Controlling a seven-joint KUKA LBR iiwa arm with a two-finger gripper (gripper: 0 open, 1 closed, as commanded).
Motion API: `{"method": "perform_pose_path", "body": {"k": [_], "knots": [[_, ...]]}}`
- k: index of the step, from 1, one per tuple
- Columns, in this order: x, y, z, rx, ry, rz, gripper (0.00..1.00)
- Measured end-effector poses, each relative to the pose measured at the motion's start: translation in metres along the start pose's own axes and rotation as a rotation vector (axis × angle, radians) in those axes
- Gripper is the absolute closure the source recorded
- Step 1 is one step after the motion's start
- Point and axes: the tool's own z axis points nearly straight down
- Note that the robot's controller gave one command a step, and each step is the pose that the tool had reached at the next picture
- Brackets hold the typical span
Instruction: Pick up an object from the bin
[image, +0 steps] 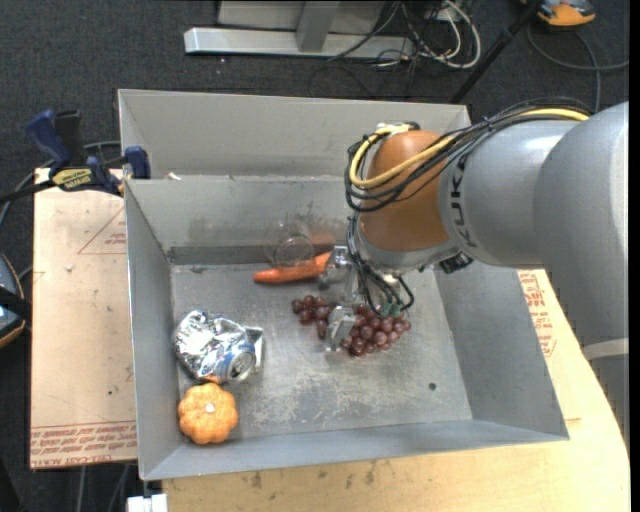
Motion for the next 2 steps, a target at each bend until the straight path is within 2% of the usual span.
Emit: {"method": "perform_pose_path", "body": {"k": [1, 2], "knots": [[0.01, -0.003, 0.013, -0.001, -0.001, 0.013, 0.0], [0.008, -0.014, 0.016, -0.004, -0.002, 0.112, 0.0]]}}
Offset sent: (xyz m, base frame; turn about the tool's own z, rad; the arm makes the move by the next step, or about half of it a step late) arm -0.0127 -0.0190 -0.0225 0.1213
